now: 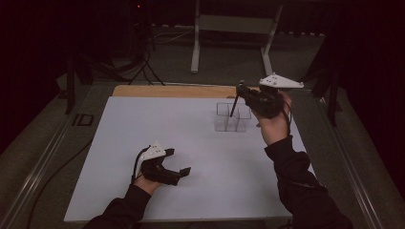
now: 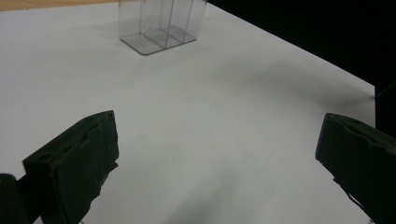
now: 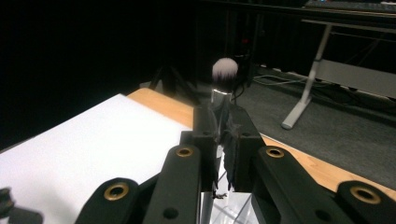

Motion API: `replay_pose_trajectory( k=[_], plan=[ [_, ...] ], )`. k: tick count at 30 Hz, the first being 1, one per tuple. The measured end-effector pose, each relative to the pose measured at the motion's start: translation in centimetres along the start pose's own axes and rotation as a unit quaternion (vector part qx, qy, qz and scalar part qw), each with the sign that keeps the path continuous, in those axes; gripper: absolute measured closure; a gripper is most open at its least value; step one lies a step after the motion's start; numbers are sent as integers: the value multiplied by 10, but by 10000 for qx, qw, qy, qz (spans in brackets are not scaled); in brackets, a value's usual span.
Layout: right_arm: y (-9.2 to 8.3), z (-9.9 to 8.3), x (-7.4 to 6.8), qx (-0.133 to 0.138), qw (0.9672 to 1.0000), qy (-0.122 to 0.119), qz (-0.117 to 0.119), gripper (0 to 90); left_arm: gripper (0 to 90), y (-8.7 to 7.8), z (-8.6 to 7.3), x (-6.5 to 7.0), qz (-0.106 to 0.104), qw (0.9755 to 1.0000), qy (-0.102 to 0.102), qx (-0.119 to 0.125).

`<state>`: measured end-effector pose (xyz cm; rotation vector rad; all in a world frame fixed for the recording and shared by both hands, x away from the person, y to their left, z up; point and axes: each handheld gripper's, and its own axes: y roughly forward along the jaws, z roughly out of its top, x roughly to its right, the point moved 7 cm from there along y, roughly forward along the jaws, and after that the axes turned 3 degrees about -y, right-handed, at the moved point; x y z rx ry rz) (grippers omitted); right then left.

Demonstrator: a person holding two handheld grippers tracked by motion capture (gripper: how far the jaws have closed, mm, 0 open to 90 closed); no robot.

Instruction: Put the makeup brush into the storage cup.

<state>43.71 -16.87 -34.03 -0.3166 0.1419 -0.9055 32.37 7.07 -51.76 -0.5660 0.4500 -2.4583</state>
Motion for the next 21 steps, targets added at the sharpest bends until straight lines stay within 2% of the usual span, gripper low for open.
replay_pose_trajectory(
  k=[2, 9, 13, 21],
  plan=[
    [2, 3, 6, -4, 9999, -2, -126, 841, 3, 0, -1, 0, -50, 10000, -39, -13],
    [12, 9, 24, -50, 9993, 104, -366, 840, 3, 0, -1, -1, 24, 10000, 15, -19],
    [17, 10, 33, -61, 9988, 246, -428, 840, 3, 0, -1, -1, 8, 10000, 16, -16],
    [29, 4, 43, -198, 9980, 298, -527, 840, 3, 0, -1, -1, 6, 10000, 35, -9]
  ],
)
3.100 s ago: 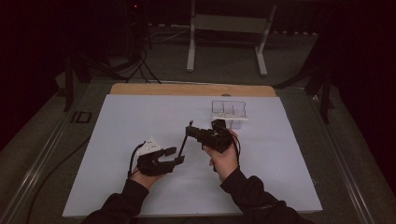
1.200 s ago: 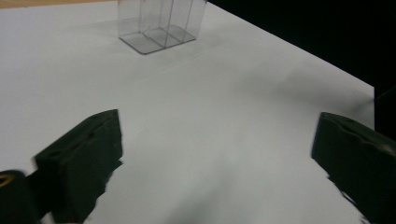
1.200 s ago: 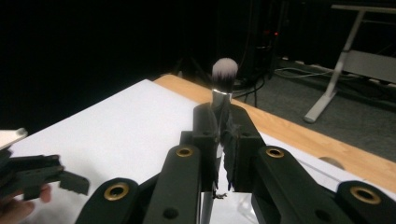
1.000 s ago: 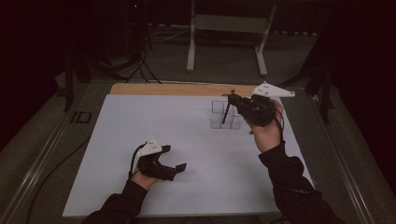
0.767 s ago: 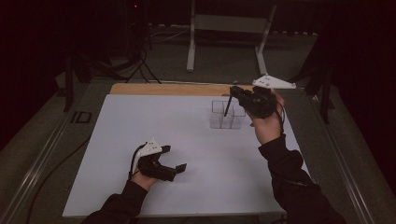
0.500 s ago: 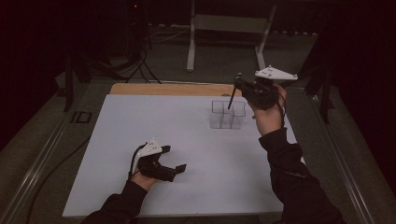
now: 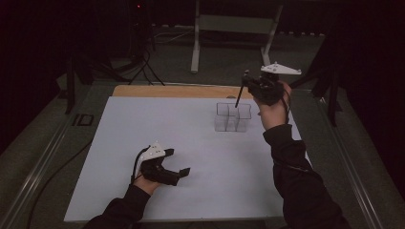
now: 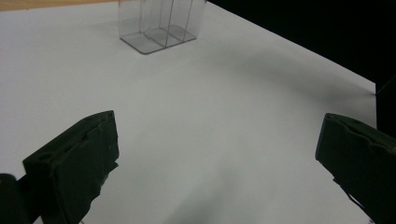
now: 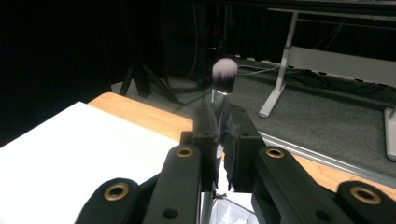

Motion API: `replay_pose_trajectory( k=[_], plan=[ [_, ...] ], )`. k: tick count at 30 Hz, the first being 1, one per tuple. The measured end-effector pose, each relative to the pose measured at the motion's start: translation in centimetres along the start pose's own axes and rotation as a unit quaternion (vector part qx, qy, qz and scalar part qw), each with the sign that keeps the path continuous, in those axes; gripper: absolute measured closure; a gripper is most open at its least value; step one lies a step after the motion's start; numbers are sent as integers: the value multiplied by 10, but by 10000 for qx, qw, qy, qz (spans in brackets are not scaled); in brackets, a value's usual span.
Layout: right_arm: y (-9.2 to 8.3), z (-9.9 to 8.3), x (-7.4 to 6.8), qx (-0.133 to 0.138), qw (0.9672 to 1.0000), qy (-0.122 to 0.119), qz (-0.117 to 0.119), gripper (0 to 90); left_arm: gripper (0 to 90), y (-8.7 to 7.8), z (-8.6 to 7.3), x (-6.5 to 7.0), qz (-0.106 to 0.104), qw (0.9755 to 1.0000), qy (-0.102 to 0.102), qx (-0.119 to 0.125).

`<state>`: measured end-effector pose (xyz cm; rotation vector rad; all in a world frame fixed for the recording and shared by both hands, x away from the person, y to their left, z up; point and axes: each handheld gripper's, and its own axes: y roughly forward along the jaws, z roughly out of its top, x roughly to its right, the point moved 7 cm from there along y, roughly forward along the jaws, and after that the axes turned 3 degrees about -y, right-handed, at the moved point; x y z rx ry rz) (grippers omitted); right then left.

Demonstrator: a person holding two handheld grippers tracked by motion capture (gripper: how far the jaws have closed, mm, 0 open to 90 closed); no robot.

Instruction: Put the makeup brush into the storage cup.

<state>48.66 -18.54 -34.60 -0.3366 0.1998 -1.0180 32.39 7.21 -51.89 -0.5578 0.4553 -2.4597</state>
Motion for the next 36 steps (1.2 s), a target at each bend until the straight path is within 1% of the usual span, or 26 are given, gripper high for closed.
replay_pose_trajectory(
  k=[5, 8, 11, 13, 15, 21, 29, 31, 36],
  plan=[
    [10, -5, 2, -75, 10000, 13, 8, 840, 3, 0, 0, 0, -10, 10000, -3, 4],
    [16, -9, 3, -155, 9999, -6, -51, 841, 3, 0, 0, 0, -9, 10000, 8, -5],
    [22, -14, 5, -222, 9997, 14, -60, 840, 3, 0, -1, 0, -5, 10000, -4, -10],
    [25, -18, 6, -265, 9996, 62, -52, 840, 3, 0, -1, 0, -12, 10000, -5, 1],
    [29, -22, 7, -303, 9995, 56, -100, 840, 3, 0, -1, 0, 1, 10000, -1, 5],
    [41, -35, 11, -473, 9987, 124, -143, 840, 3, -1, -1, -1, -8, 10000, -5, 0],
    [52, -53, 10, -681, 9975, 142, -152, 840, 3, 0, -2, -1, -13, 10000, -19, -23],
    [55, -56, 10, -776, 9967, 172, -144, 841, 3, 0, -3, -1, -12, 10000, -22, -31],
    [60, -62, 9, -897, 9958, 126, -162, 840, 3, 0, -3, -1, -11, 10000, -20, -18]
  ],
)
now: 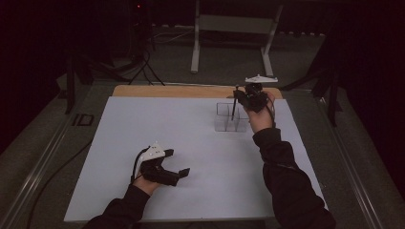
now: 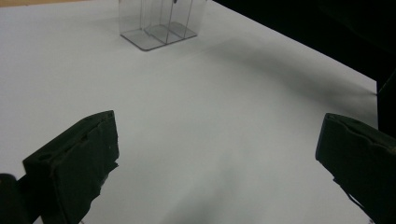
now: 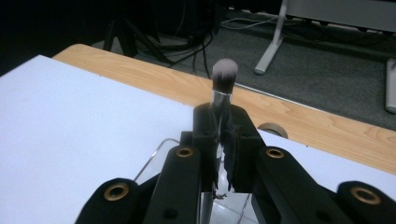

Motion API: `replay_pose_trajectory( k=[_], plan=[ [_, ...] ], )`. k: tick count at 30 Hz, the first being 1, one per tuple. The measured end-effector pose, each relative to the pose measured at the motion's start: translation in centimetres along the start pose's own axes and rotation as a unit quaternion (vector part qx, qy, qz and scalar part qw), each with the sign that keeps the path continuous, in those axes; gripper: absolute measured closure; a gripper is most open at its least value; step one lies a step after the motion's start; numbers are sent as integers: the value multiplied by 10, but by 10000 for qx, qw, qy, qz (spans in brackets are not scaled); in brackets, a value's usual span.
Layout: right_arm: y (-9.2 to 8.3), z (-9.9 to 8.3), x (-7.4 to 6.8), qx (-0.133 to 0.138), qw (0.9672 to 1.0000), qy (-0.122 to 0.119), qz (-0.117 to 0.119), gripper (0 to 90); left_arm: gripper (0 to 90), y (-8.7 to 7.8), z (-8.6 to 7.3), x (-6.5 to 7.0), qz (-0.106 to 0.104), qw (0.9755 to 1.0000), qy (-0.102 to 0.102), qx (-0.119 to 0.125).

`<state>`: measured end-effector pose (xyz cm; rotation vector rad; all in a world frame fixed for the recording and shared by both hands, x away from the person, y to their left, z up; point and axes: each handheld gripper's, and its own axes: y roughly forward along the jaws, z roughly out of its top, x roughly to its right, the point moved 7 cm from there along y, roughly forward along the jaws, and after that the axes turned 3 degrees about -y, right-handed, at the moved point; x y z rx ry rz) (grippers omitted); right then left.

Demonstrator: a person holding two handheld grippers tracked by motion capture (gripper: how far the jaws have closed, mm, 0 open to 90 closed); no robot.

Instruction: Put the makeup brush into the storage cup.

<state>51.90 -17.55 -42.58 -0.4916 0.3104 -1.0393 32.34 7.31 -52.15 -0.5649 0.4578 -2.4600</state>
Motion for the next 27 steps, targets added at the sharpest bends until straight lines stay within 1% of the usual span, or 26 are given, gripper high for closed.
replay_pose_trajectory(
  k=[6, 11, 12, 13, 14, 15, 16, 17, 18, 19, 20, 21, 22, 23, 25, 27],
  plan=[
    [6, -8, 1, -150, 9999, 63, -19, 840, 3, 0, 0, 0, -3, 10000, -5, -6],
    [7, -11, 1, -179, 9998, 27, -73, 835, 3, 0, 0, 0, -5, 10000, -12, -12],
    [7, -11, 1, -226, 9997, 47, -23, 830, 3, 0, 0, 0, -1, 10000, -7, -17],
    [7, -10, 1, -199, 9998, 52, -35, 815, 3, 0, 0, 0, 12, 10000, 0, -19],
    [6, -9, 2, -181, 9998, 50, -37, 768, 3, 0, 0, 0, 21, 10000, 1, -19],
    [6, -10, 2, -221, 9997, 74, 25, 753, 3, 0, 0, 0, 27, 10000, 4, -23],
    [6, -10, 3, -254, 9997, 64, 2, 707, 3, 0, 0, 0, 49, 10000, 22, -24],
    [6, -11, 3, -293, 9995, 67, -31, 688, 3, 0, 0, 0, 49, 10000, 28, -20],
    [7, -12, 3, -375, 9993, 93, 12, 687, 3, 0, 0, 1, 36, 10000, 26, -26],
    [7, -13, 4, -388, 9992, 58, -36, 686, 3, 0, 0, 1, 27, 10000, 21, -36],
    [8, -14, 4, -420, 9991, 61, -31, 675, 3, 0, 0, 1, 29, 10000, 25, -50],
    [8, -14, 4, -419, 9991, 84, -20, 639, 3, 1, -1, 1, 15, 10000, 24, -65],
    [7, -14, 4, -396, 9992, 67, -59, 612, 2, 1, -1, 1, 10, 10000, 19, -74],
    [7, -14, 3, -406, 9992, 52, -30, 603, 3, 1, -1, 1, 13, 10000, 22, -84],
    [7, -14, 1, -426, 9991, 58, 21, 535, 2, 1, -1, 1, -1, 10000, 26, -93],
    [5, -14, 0, -446, 9990, 39, 30, 505, 3, 1, -1, 1, 9, 9999, 30, -96]
  ],
)
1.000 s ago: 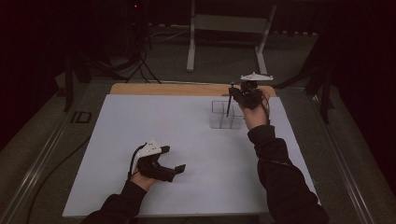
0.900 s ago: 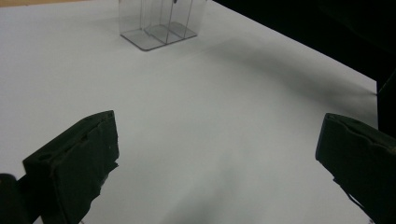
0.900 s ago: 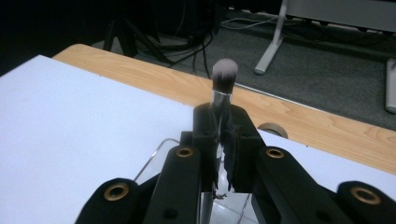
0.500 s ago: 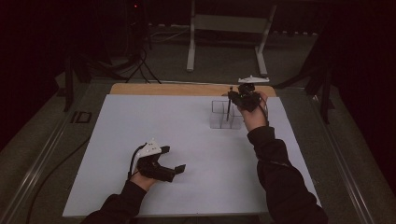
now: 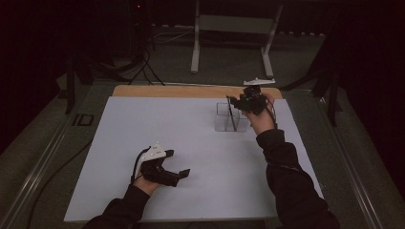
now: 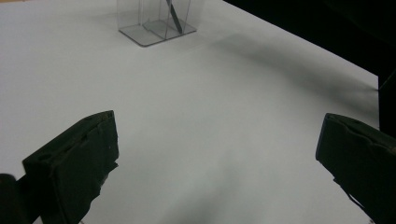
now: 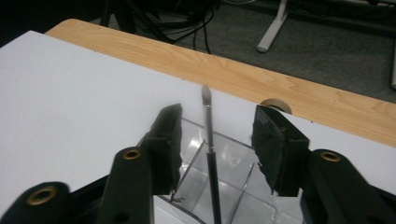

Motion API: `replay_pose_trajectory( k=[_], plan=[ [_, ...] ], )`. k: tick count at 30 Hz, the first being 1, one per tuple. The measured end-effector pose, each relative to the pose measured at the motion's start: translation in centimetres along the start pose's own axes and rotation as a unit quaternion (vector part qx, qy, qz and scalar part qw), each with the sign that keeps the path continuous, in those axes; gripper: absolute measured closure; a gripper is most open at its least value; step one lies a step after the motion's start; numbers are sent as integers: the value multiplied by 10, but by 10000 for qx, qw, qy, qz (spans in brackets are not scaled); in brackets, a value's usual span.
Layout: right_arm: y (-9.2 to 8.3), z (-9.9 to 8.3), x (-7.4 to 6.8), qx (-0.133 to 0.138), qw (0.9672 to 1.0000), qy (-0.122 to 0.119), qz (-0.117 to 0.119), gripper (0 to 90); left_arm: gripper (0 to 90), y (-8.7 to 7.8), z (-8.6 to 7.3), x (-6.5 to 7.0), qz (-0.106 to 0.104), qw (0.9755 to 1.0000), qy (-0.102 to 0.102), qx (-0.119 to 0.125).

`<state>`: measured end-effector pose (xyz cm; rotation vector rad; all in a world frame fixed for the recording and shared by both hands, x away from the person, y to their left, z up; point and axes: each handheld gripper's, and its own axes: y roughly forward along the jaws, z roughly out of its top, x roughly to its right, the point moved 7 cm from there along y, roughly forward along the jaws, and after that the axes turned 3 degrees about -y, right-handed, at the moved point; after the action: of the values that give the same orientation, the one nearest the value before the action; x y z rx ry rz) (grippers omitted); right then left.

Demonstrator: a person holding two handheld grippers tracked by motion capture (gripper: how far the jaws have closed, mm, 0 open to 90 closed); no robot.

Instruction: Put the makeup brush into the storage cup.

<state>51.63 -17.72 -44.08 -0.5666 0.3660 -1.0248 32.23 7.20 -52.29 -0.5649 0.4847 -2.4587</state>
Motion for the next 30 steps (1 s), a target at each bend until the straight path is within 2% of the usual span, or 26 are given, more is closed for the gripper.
replay_pose_trajectory(
  k=[2, 3, 6, 7, 9, 12, 13, 18, 23, 30],
  plan=[
    [-2, -1, -1, 9, 10000, -41, 44, 485, 2, 0, 0, 0, 12, 10000, 10, -17],
    [-4, -1, 0, 24, 9999, -98, -27, 473, 2, 0, 0, 0, 14, 10000, 11, -23],
    [-8, -3, 0, -13, 10000, -35, 85, 371, 2, -1, 0, -1, 94, 9999, 36, -11],
    [-10, -5, -3, -85, 9995, -70, 297, 279, 2, -1, 0, 0, 73, 10000, 30, -15],
    [-14, -9, -6, -113, 9986, -159, 495, 139, 1, -1, 0, 0, 89, 9999, 49, -19],
    [-20, -14, -9, -178, 9977, -181, 622, 112, 2, 1, -2, 1, 43, 9999, 31, -93],
    [-24, -16, -11, -191, 9966, -237, 768, 98, 1, 1, -2, 1, 35, 9999, 37, -110],
    [-33, -24, -15, -146, 9956, -249, 895, 98, 1, 2, -2, 3, -24, 9999, 32, -165],
    [-42, -33, -24, -170, 9922, -347, 1184, 99, 2, 2, -1, 4, -131, 9996, 27, -247],
    [-53, -47, -33, -44, 9886, -382, 1456, 109, 2, 2, -2, 8, -198, 9990, 176, -348]
  ],
)
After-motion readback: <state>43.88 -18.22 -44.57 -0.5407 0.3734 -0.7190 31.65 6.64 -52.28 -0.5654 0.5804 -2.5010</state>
